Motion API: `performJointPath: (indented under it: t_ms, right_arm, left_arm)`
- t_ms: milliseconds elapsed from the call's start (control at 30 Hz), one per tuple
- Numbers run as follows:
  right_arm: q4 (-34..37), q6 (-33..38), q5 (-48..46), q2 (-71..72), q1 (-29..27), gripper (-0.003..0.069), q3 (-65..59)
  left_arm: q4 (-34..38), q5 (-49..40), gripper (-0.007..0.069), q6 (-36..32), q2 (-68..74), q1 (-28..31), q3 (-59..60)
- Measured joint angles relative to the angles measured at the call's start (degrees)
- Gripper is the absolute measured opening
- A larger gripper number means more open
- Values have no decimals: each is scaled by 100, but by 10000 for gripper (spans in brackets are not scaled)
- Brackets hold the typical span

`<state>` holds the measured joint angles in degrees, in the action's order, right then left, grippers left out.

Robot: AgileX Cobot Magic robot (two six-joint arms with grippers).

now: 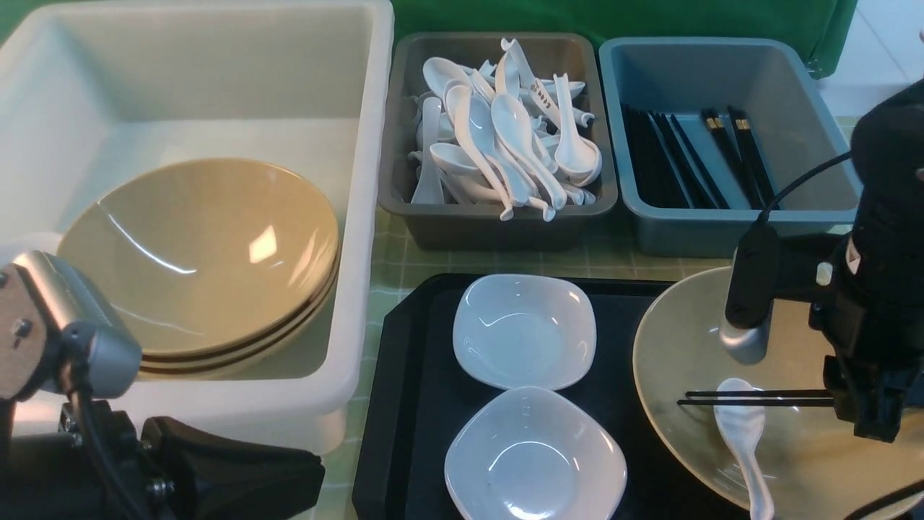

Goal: On green table put chopsticks spoon bowls plates into blue grey white boxes.
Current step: 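Move the grippers toward the tableware on the black tray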

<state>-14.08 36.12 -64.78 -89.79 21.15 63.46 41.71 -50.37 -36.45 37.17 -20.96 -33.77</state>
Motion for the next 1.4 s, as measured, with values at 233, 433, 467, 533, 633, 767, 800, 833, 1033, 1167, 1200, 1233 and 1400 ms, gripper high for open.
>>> performJointPath:
  t_ms: [233,433,467,533,633,767,800,833,1033,1167,1200,1233,1400]
  right_arm:
    - [-130,0,136,-168,0,341,37]
    - [-164,0,188,-391,0,341,48]
    - [-164,0,188,-425,0,341,48]
    - [-166,0,188,-499,0,337,48]
    - [-166,-19,188,-567,-12,318,48]
    - [-171,-19,188,-580,-54,252,48]
    - [-178,-19,188,-580,-62,217,48]
    - [-183,-19,188,-580,-62,183,48]
    - [-205,-24,138,-569,-63,56,54]
    - [-205,-19,131,-482,-63,54,54]
    - [-205,-19,131,-445,-63,54,54]
    - [-205,-19,127,-375,-63,54,54]
    - [-205,-14,118,-153,-63,54,54]
  left_arm:
    - [1,-92,-1,-12,0,0,0]
    - [1,-92,-1,-16,0,0,0]
    - [1,-97,-1,-16,0,0,0]
    - [1,-111,-1,-16,0,0,0]
    - [1,-190,-1,-16,0,0,0]
    - [1,-247,-1,-16,0,0,0]
    - [1,-247,-1,-16,0,0,0]
    - [1,-247,-1,-16,0,0,0]
    - [1,-265,-1,-16,0,0,0]
    - [1,-271,-1,-10,0,0,0]
    - [1,-271,-1,-2,0,0,0]
    - [1,-271,-1,3,0,0,0]
    - [1,-234,-1,-14,0,0,0]
